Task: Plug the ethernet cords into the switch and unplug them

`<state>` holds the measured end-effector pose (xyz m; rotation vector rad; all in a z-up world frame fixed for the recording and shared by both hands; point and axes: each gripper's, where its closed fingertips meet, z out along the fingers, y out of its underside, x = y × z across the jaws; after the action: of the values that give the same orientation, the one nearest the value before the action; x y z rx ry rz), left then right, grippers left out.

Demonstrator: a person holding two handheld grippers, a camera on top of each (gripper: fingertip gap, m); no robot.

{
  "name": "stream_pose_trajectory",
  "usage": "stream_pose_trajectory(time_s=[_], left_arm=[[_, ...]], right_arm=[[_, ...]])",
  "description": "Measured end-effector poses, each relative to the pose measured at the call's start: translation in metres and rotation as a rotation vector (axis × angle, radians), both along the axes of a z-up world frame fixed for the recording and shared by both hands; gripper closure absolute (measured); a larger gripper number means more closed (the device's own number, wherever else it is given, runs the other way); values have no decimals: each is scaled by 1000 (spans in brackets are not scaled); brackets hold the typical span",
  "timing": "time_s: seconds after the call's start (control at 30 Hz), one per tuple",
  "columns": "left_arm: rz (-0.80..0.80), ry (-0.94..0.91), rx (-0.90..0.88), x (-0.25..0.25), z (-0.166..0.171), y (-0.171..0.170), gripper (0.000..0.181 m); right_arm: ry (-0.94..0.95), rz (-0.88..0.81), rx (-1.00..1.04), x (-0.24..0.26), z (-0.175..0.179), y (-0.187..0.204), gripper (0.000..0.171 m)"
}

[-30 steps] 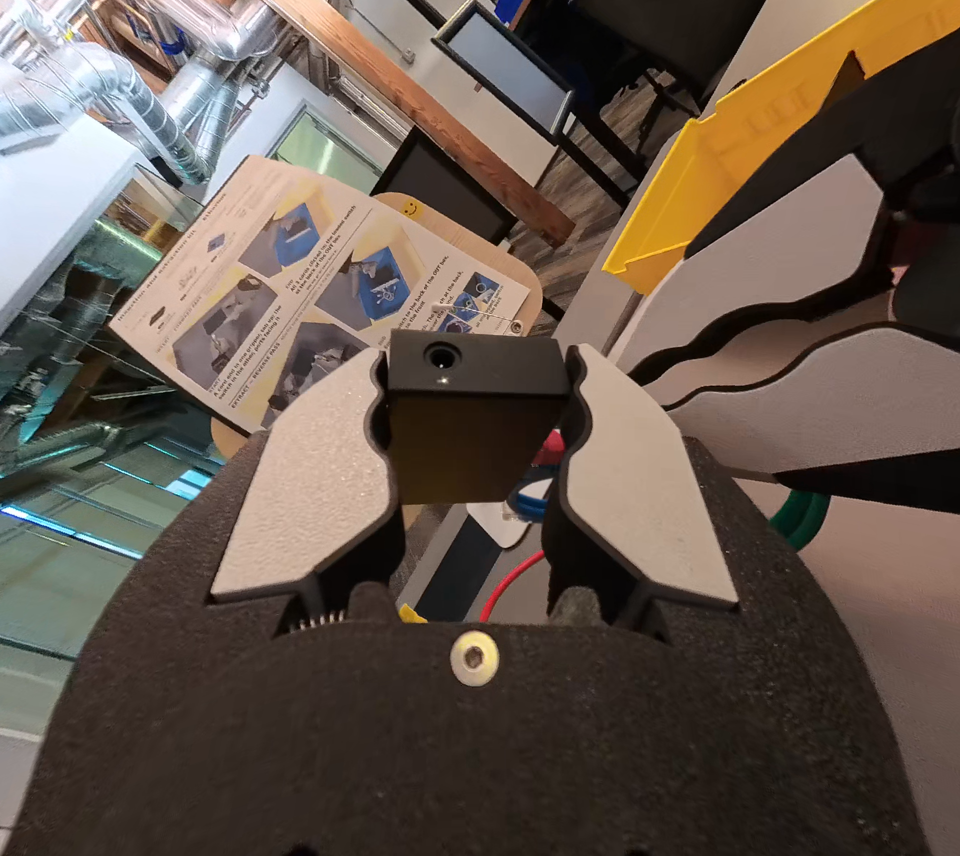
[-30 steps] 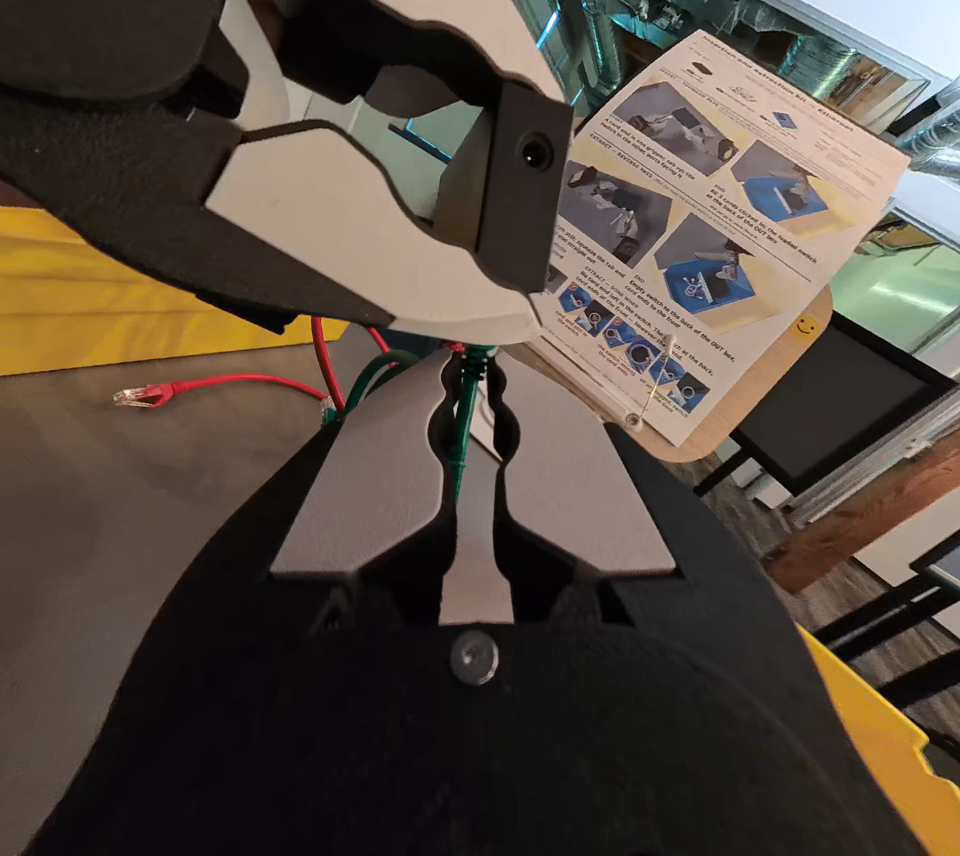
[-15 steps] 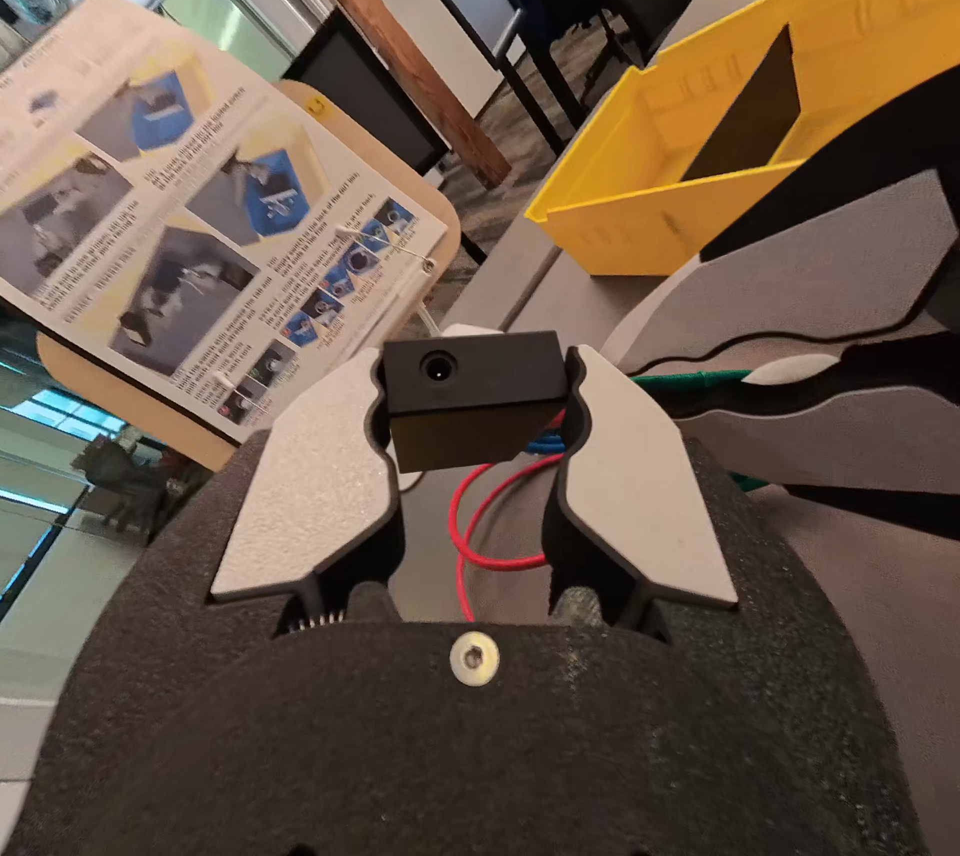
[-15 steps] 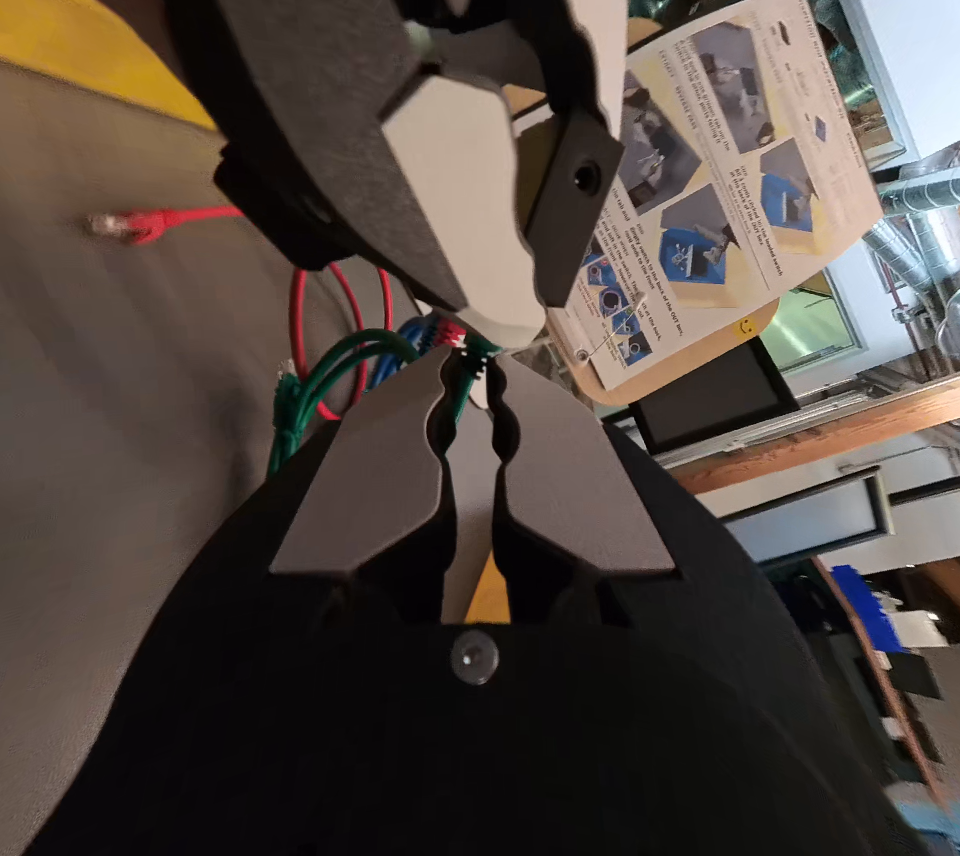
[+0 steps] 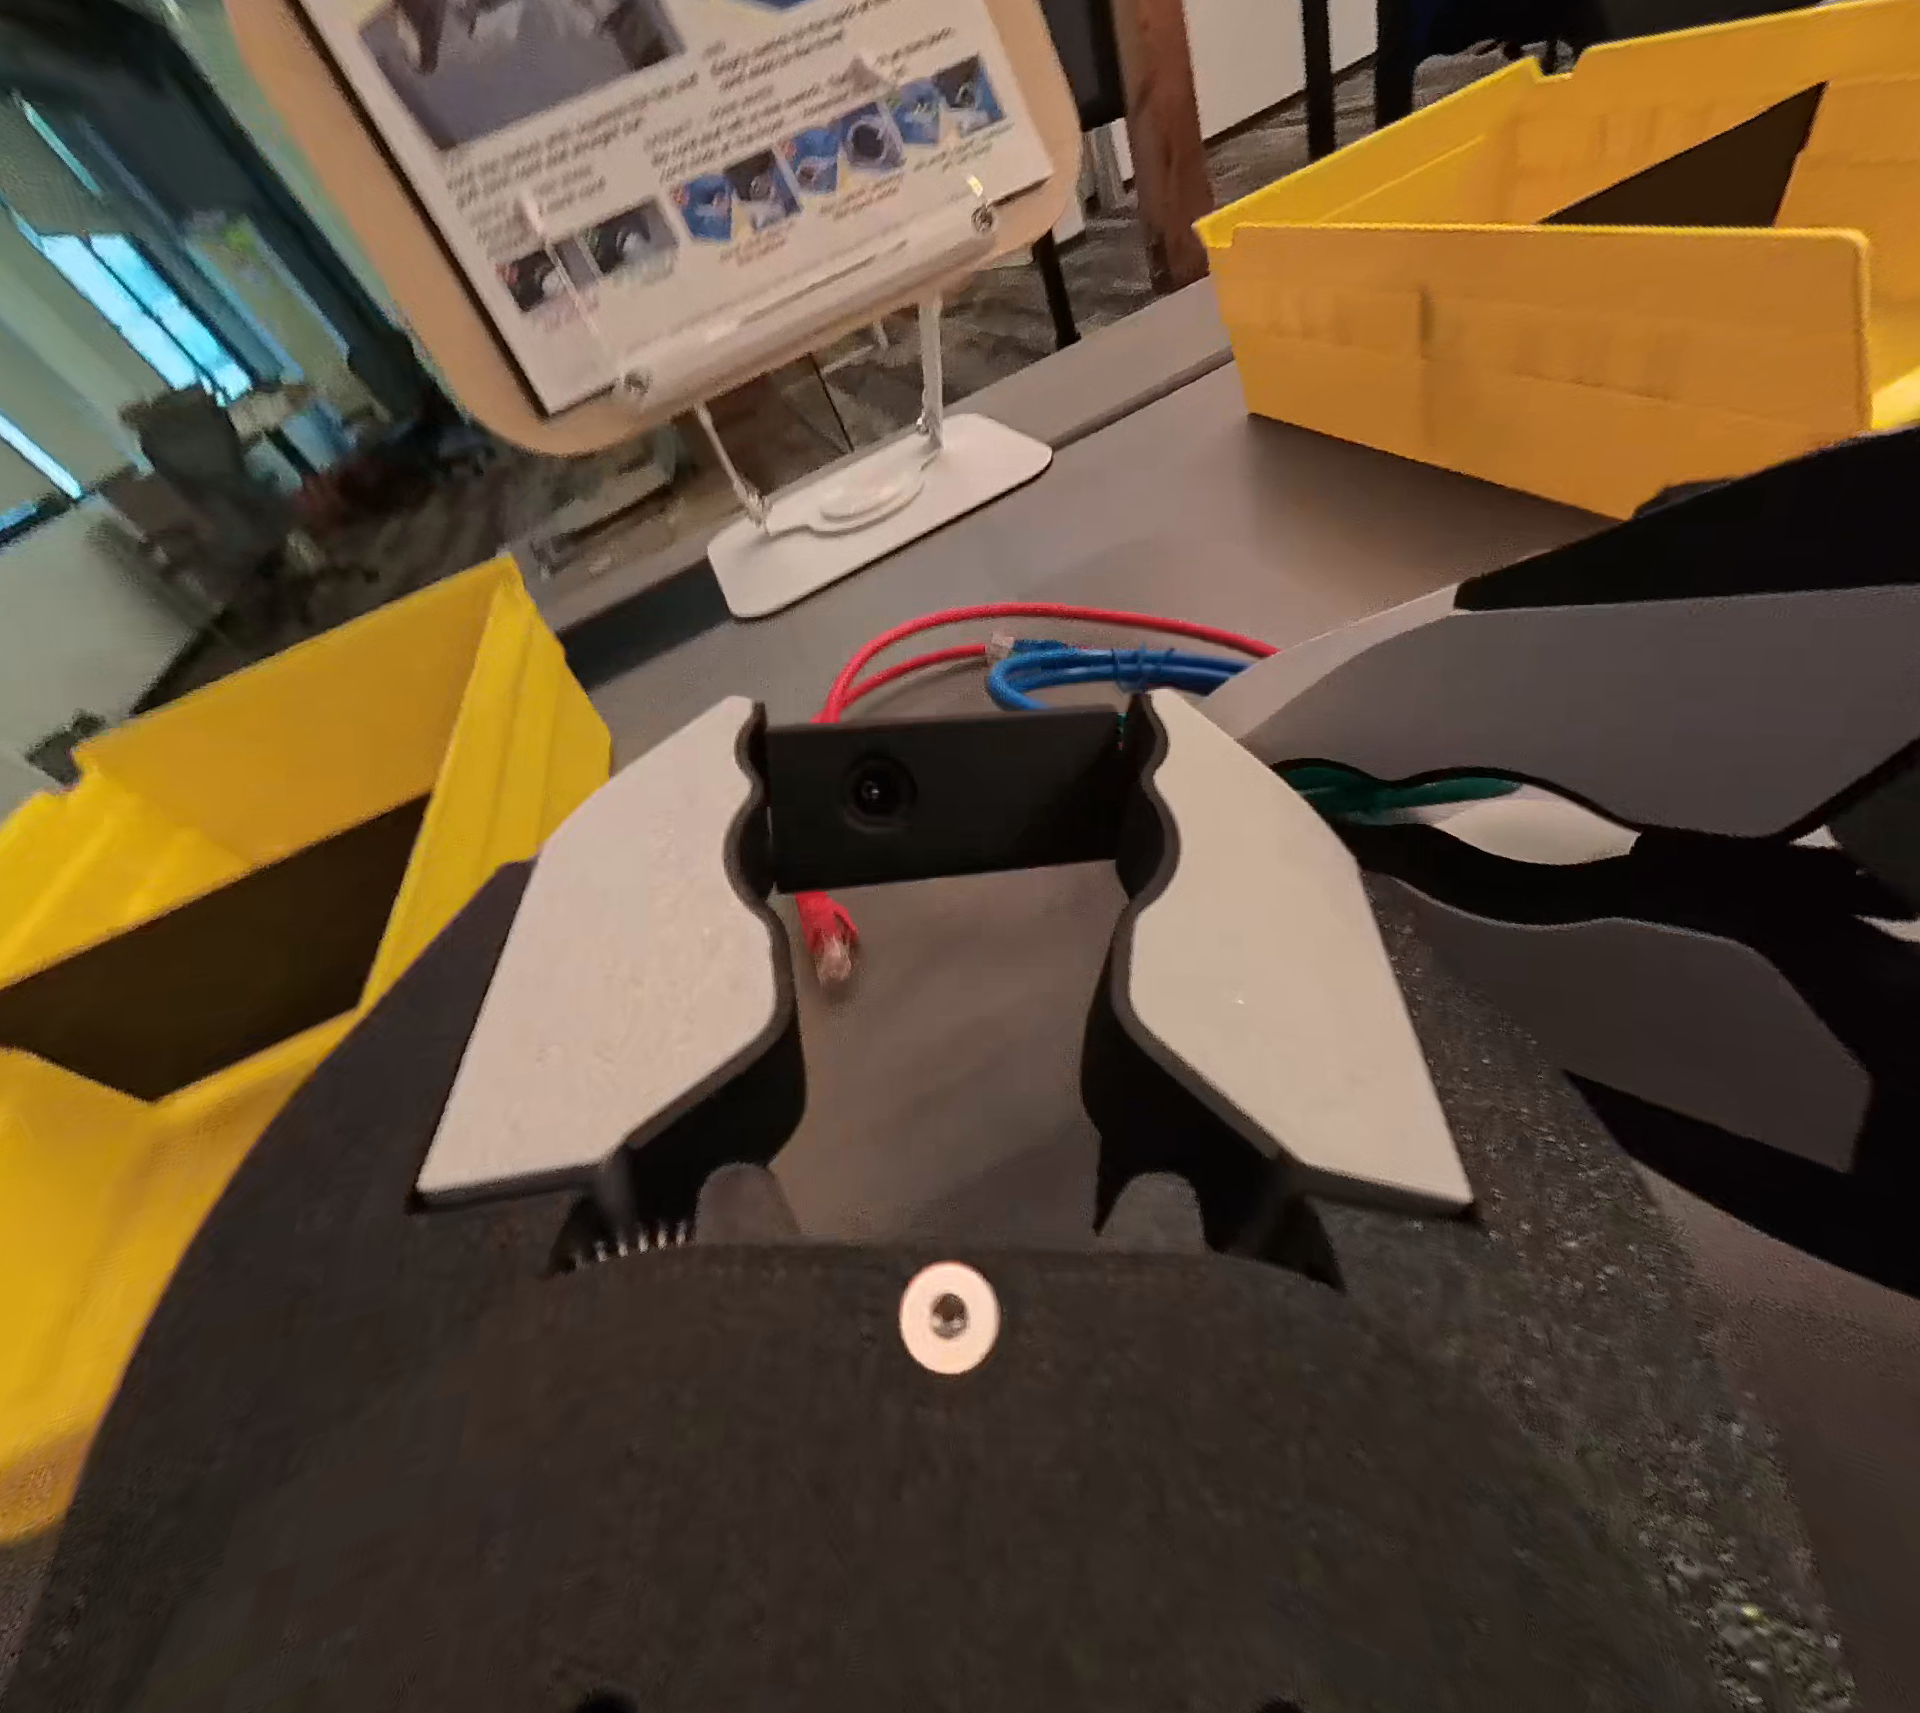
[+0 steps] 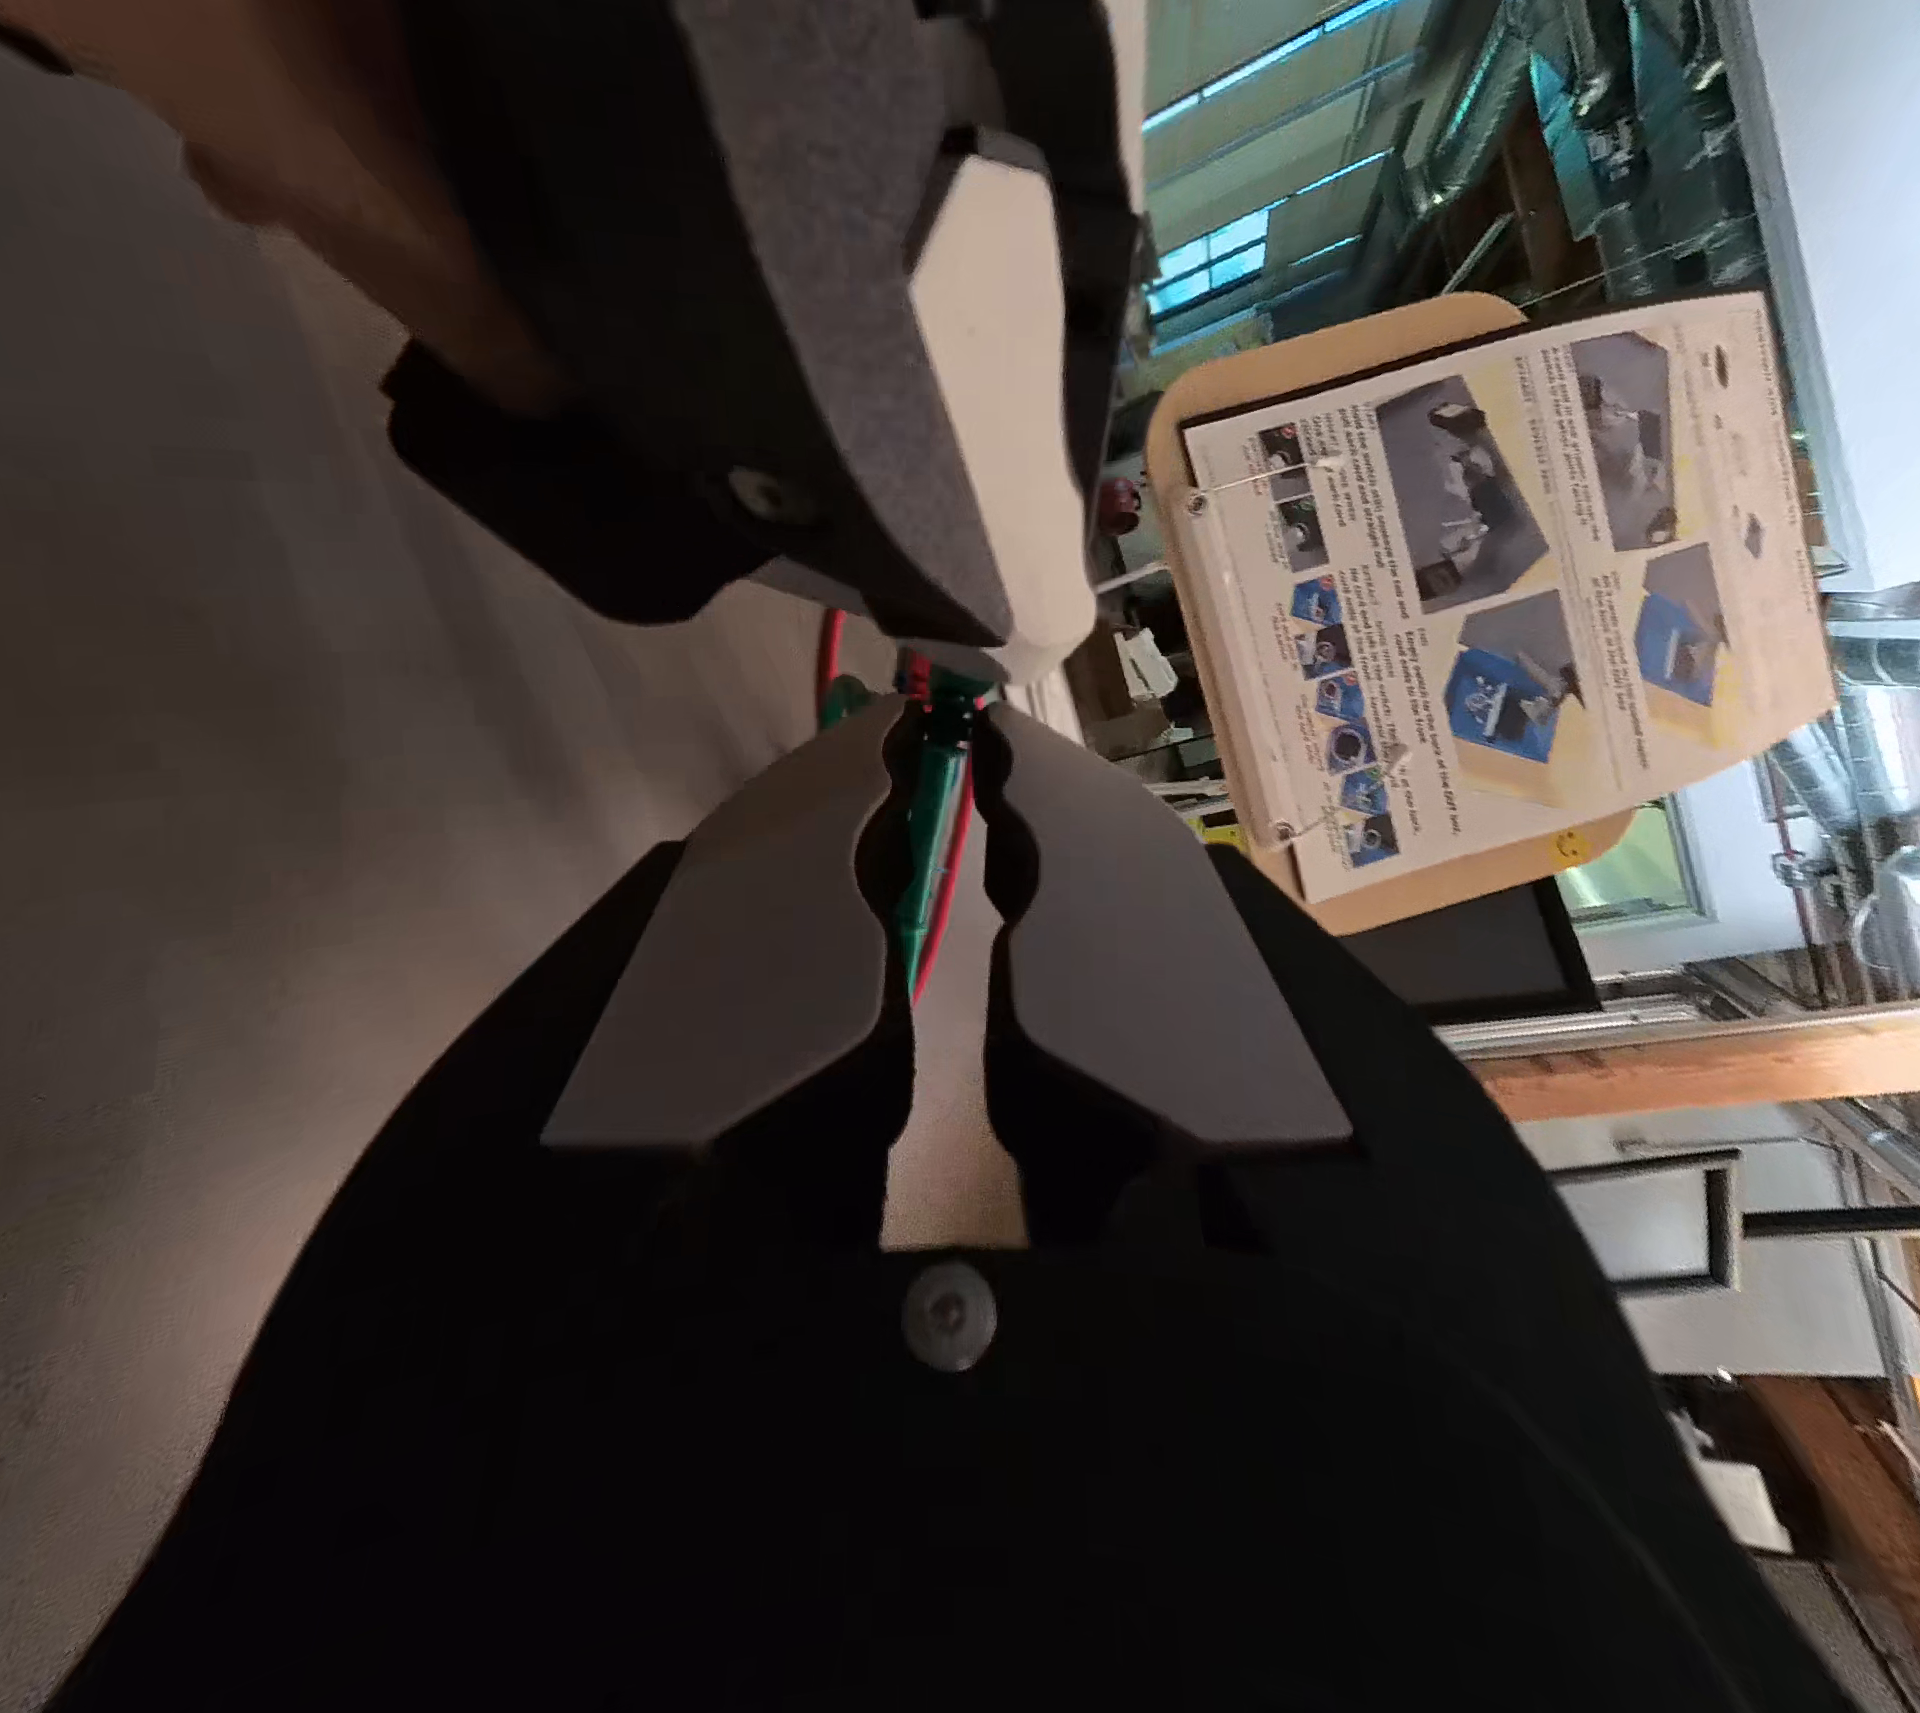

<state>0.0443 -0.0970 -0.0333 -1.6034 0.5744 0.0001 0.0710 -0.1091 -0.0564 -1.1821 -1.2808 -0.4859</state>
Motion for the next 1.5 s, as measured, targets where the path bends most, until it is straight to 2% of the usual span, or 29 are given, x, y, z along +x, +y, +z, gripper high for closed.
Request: stream_pose_trajectory(time_s=[0.2,0.33,0.5,0.7,0.87,1.03,1.3,1.4,1.5], left_arm=[[75,-64,-127,-18,-22,-3,110],[61,-133,-223,-20,-38,-2,116],[97,-116,-328,-38,-56,-6,98],[-1,-201,-446,-40,-72,-13,93],[-41,-215,-437,-40,-70,-10,97],[-62,-236,-437,-31,-70,-8,111],[-77,-180,-435,-31,-73,-7,112],[-89,-161,-446,-28,-75,-9,112],[-98,-153,-451,-26,-76,-10,112]], right_arm=[[-43,20,-17,-11,-16,-3,162],[-79,23,-30,-17,-26,0,161],[-104,28,-33,-21,-32,-1,161],[-90,38,-43,-21,-31,0,161],[-107,43,-41,-23,-35,0,161],[-110,41,-39,-24,-35,0,161],[-91,59,-72,-23,-41,1,161],[-72,44,-96,-21,-43,6,153],[-52,69,-157,-21,-49,7,161]])
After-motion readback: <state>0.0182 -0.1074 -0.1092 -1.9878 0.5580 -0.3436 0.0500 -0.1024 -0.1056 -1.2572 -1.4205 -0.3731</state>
